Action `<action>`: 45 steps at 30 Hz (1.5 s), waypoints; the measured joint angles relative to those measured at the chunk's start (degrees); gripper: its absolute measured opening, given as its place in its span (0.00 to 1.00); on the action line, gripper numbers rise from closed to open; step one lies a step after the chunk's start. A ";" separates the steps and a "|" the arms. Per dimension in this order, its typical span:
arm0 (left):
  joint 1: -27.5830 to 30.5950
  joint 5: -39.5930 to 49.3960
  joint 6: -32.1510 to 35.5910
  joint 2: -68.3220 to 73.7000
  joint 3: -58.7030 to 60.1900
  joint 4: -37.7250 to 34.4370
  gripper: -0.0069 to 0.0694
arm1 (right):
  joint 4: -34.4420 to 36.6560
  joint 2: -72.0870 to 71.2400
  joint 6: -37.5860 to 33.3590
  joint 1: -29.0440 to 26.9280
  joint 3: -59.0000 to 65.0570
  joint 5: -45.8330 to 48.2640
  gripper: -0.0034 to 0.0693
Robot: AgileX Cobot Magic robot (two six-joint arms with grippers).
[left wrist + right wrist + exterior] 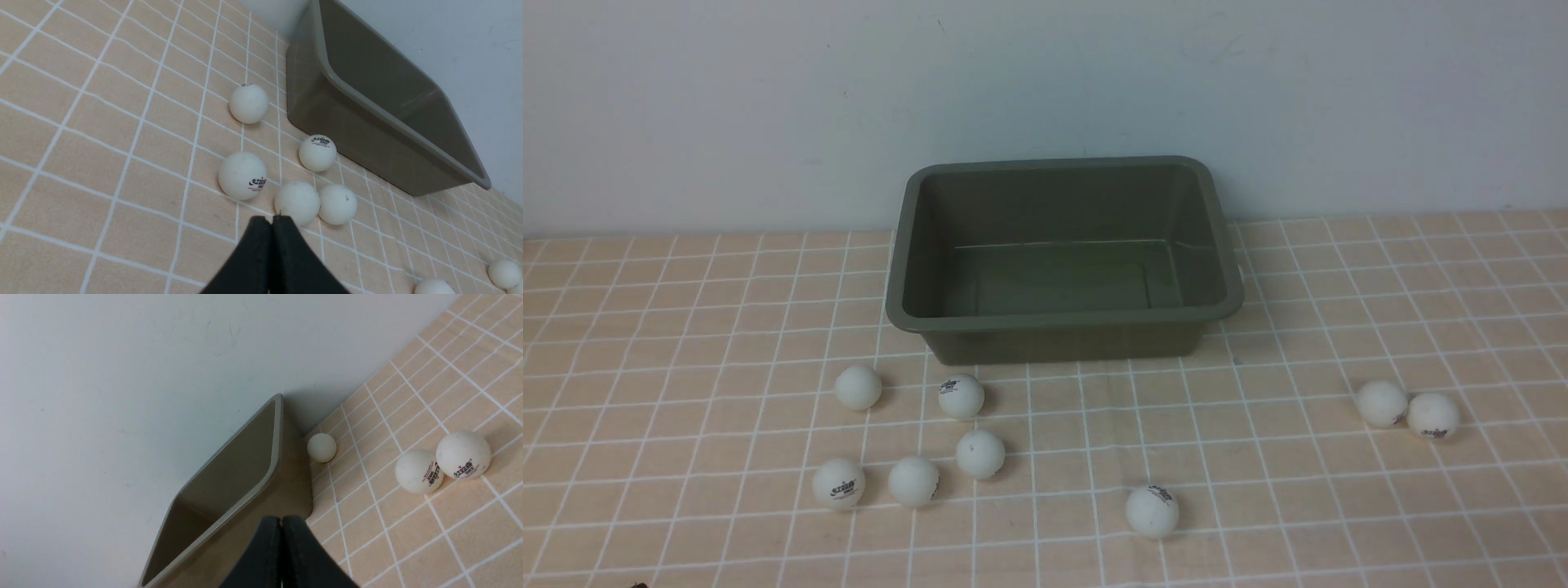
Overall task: Put the table tennis balls into the box on the light coffee tablecloth.
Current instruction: 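Reach for and grasp a ping pong ball on the table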
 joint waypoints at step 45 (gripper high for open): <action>-6.65 -20.16 -28.01 12.39 -14.80 52.44 0.00 | -22.85 48.60 -30.32 0.00 -37.62 33.40 0.03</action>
